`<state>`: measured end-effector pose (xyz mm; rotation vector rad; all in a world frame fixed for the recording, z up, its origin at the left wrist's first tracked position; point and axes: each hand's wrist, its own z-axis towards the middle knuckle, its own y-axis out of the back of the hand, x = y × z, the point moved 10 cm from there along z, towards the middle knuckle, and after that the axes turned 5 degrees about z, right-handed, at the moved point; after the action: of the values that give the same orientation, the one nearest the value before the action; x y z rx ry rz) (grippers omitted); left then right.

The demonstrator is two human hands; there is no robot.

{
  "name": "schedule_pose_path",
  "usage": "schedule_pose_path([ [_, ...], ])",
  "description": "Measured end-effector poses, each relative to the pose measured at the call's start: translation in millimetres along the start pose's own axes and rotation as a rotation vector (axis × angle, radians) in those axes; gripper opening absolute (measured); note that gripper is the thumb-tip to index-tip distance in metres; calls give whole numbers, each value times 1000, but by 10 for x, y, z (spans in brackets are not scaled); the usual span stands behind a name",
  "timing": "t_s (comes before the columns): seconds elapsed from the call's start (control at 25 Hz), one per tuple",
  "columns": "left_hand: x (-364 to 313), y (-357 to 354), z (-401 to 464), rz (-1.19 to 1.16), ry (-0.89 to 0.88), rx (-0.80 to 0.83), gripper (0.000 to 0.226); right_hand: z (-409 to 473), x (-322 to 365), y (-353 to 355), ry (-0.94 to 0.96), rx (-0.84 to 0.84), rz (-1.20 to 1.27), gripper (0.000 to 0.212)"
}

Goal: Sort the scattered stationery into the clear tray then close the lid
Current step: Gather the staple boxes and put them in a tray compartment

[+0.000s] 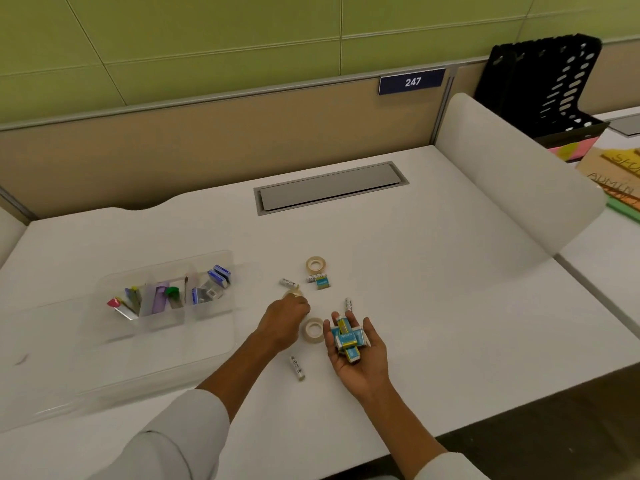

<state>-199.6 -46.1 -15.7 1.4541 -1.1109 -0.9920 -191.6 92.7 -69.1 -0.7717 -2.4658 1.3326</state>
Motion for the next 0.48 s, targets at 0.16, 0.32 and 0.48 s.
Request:
schedule_pose_path([
  [0.16, -31, 43, -10, 37, -81, -32, 20, -7, -183, 26, -1, -3, -4, 39],
  [0.32, -88, 113, -48, 62, -145, -55, 18, -9, -246, 40, 9, -7, 4, 40],
  [0.48, -132, 105, -59, 126, -184, -35, 13, -16, -253, 28, 31, -9, 4, 42],
])
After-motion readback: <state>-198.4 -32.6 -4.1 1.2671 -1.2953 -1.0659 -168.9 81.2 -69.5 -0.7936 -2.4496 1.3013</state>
